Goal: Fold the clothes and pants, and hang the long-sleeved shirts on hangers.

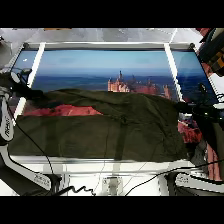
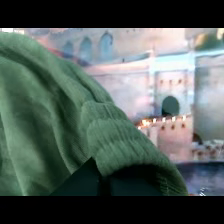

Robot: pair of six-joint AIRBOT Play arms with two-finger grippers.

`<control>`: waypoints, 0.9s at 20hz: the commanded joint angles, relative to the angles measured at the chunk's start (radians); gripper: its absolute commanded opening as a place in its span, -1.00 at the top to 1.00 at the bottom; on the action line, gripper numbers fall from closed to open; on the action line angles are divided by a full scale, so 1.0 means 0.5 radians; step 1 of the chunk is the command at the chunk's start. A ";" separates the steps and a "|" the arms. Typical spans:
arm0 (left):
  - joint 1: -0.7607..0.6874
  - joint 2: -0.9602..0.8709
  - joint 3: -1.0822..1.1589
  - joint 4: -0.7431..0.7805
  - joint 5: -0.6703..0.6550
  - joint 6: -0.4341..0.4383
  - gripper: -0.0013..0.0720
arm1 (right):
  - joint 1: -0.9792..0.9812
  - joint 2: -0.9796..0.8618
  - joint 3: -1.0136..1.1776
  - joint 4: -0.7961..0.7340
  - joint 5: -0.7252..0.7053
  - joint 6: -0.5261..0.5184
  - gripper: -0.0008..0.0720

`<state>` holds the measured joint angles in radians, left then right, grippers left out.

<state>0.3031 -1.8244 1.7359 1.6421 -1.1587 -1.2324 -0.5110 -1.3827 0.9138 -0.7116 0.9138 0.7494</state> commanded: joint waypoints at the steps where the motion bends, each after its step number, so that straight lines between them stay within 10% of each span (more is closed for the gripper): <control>1: -0.057 0.086 0.217 0.634 0.076 0.005 0.87 | 0.002 0.002 0.001 0.002 -0.124 0.001 0.89; 9: -0.054 0.163 0.211 0.873 0.032 0.005 0.87 | 0.002 0.002 0.001 0.004 -0.401 0.002 0.89; 10: -0.054 0.153 0.185 0.874 0.010 0.005 0.71 | 0.002 0.002 0.001 0.004 -0.401 0.002 0.89; 12: -0.054 0.121 0.163 0.874 -0.054 0.004 -0.77 | 0.002 0.002 0.001 0.004 -0.400 0.001 0.89; 18: -0.024 0.060 0.163 0.904 -0.230 -0.267 -0.93 | 0.002 0.002 0.001 0.003 -0.400 0.001 0.89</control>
<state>0.2813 -1.7855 1.8187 2.0846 -1.2335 -1.2659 -0.5106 -1.3827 0.9138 -0.7105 0.7162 0.7494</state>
